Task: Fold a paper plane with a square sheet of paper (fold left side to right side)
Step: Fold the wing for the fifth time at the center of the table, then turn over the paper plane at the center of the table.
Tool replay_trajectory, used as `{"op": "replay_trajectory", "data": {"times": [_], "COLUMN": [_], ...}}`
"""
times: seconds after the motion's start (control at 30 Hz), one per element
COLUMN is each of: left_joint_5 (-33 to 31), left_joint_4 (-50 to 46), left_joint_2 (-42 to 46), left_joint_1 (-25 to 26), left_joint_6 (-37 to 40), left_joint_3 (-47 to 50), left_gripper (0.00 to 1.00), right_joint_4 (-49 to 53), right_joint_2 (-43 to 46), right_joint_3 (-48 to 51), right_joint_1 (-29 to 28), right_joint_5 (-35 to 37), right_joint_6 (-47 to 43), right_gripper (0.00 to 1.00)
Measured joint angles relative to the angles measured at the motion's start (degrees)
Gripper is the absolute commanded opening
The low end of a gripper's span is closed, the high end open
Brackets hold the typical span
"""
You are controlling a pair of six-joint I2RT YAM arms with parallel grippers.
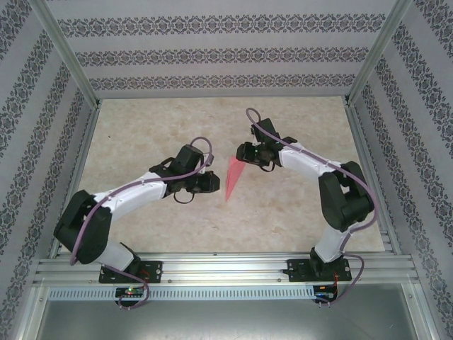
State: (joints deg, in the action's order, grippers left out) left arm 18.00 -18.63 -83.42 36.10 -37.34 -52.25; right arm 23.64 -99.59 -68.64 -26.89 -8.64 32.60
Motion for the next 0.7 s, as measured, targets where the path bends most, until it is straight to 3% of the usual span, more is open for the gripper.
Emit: {"op": "replay_trajectory", "data": {"times": [0.13, 0.33, 0.47, 0.7], "left_joint_5": [-10.1, -17.3, -18.9, -20.5], "left_joint_4": [-0.6, -0.9, -1.1, -2.5], "left_joint_2": [5.7, 7.9, 7.9, 7.9], "left_joint_1": [-0.1, -0.1, -0.1, -0.1], "left_joint_6": [-1.4, -2.3, -2.8, -3.7], "left_joint_3": [1.2, 2.2, 3.0, 3.7], "left_gripper": [0.37, 0.43, 0.50, 0.57], "right_joint_4": [2.2, 3.1, 4.0, 4.6], "right_joint_2": [1.9, -1.9, -7.1, -7.7], "right_joint_3": [0.0, -0.2, -1.0, 0.3], "right_joint_1": [-3.3, -8.8, -10.1, -10.0], "right_joint_5": [4.3, 5.7, 6.4, 7.5], "right_joint_6": [0.6, 2.5, 4.1, 5.9], "right_gripper": [0.64, 0.61, 0.51, 0.21]}}
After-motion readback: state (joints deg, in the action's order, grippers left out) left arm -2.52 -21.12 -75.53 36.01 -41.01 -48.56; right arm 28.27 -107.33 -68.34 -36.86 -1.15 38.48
